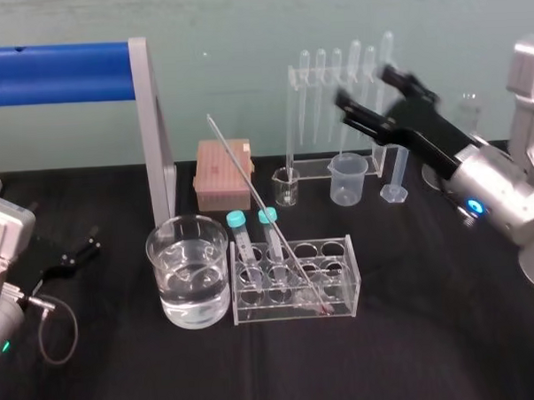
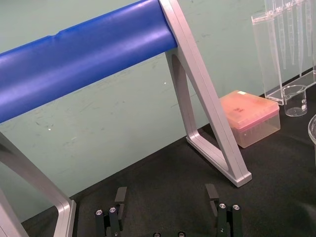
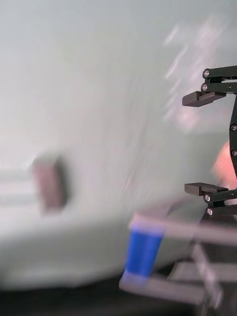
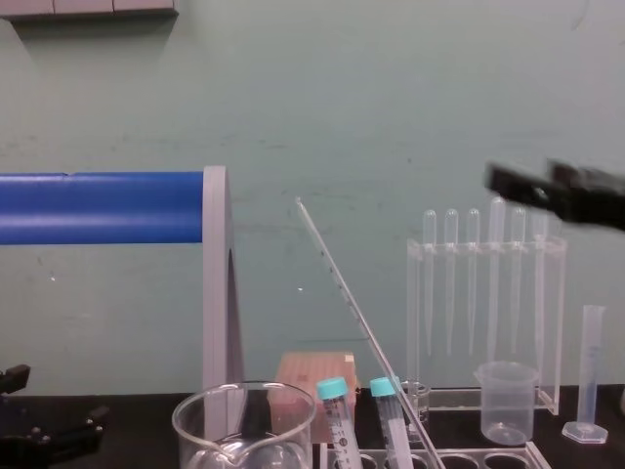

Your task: Hold the thermometer with one hand and immerse one end into the beaker, then reinsert it into the test tube rack.

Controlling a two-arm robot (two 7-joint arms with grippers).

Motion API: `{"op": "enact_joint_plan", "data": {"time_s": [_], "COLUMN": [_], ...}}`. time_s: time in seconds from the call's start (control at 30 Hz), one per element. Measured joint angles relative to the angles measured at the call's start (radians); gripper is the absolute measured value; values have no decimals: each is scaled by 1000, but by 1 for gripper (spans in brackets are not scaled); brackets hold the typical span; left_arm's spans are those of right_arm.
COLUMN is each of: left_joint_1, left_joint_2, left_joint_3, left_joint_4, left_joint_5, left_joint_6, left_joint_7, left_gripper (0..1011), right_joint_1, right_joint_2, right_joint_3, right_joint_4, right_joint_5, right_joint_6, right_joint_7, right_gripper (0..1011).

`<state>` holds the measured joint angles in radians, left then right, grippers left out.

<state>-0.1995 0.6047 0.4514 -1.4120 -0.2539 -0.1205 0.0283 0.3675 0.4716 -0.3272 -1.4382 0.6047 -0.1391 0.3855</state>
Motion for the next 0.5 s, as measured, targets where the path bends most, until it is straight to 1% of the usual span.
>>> {"op": "enact_joint_plan", "data": {"time_s": [0.03, 0.17, 0.2, 0.27, 0.37, 0.4, 0.47, 0.5], "left_joint_1": [0, 0, 0, 0, 0, 0, 0, 0], "left_joint_2": [0, 0, 0, 0, 0, 0, 0, 0], "left_joint_3": [0, 0, 0, 0, 0, 0, 0, 0], "left_joint_4": [0, 0, 0, 0, 0, 0, 0, 0], "left_joint_5": [0, 0, 0, 0, 0, 0, 0, 0], "left_joint_6": [0, 0, 0, 0, 0, 0, 0, 0], "left_joint_7": [0, 0, 0, 0, 0, 0, 0, 0], "left_gripper": [1008, 1008, 1008, 1008, 1008, 1008, 1008, 1008], "right_joint_1": [-27, -66, -79, -93, -101, -101, -102, -102], "right_joint_2": [7, 10, 6, -3, -17, -17, -31, -31], "right_joint_3": [8, 8, 5, -1, -6, -6, -7, -7], "right_joint_4": [-5, 1, 11, 33, 64, 64, 91, 91], "right_joint_5": [-42, -124, -155, -196, -233, -233, -256, -256], "right_joint_6": [22, 61, 72, 80, 78, 78, 64, 64], "right_joint_7": [-74, -191, -229, -273, -306, -306, -320, -320], "right_gripper": [1003, 1003, 1003, 1003, 1003, 1003, 1003, 1003]}}
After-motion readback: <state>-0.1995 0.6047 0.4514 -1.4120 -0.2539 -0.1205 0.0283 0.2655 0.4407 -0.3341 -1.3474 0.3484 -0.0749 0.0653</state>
